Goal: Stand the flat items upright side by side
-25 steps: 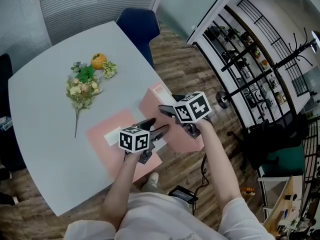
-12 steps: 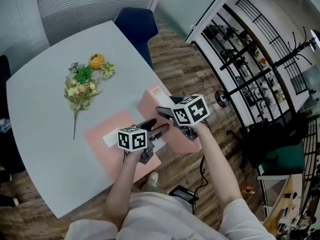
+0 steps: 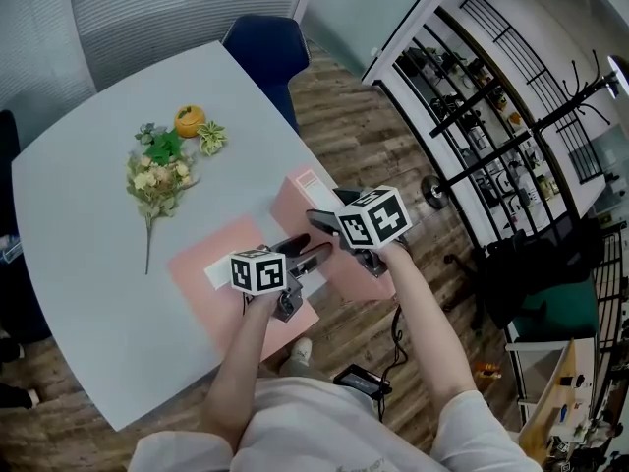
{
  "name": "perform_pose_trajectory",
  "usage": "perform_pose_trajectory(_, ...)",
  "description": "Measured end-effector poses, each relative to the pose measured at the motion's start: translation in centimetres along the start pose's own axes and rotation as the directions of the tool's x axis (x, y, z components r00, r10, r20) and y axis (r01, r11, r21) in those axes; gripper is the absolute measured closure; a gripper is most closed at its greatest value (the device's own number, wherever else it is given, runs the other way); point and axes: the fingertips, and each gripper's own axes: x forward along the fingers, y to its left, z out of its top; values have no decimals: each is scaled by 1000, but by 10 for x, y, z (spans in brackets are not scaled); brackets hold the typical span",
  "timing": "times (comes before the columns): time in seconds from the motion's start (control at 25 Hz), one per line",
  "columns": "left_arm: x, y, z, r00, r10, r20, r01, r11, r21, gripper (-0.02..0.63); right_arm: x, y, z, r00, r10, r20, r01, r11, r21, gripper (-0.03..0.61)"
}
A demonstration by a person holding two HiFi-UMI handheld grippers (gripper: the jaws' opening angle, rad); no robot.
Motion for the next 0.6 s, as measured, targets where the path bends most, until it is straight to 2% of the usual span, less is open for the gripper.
perform_pose_trajectory(0.36, -4, -3, -5, 999, -37, 9, 37, 998, -45, 297, -5, 6, -1, 999, -35, 20, 35, 999, -10, 272)
perform_pose_trajectory(0.6, -3, -8, -8, 998, -55, 10, 55, 997, -48, 296, -14, 3, -5, 997, -51, 61, 49, 998, 36, 272)
